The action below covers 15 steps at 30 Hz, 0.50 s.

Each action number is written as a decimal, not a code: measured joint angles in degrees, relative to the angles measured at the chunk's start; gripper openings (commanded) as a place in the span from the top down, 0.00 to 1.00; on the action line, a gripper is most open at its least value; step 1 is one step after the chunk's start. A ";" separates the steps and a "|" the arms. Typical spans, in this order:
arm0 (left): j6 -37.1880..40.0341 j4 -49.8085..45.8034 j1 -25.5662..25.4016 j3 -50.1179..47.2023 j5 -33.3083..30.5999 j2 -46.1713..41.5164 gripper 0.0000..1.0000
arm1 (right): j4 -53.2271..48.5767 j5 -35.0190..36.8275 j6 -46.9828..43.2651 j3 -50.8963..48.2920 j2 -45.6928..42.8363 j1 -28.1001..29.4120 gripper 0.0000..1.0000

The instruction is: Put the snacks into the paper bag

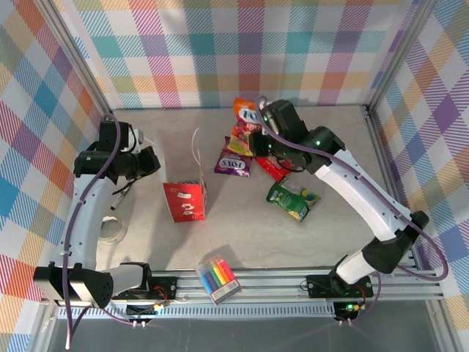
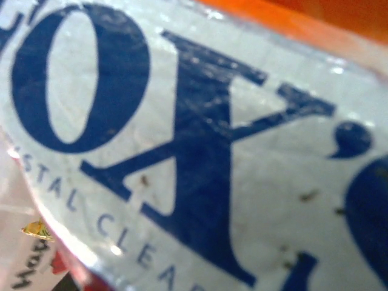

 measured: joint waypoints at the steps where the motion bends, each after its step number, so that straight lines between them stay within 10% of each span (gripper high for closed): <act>1: 0.00 0.00 0.00 0.02 -0.02 0.00 0.97 | 0.07 -0.02 -0.81 2.40 1.14 0.00 0.88; 15: 0.00 -0.02 0.00 0.02 -0.04 0.00 0.97 | 8.39 -9.62 -4.44 17.22 6.95 0.00 0.91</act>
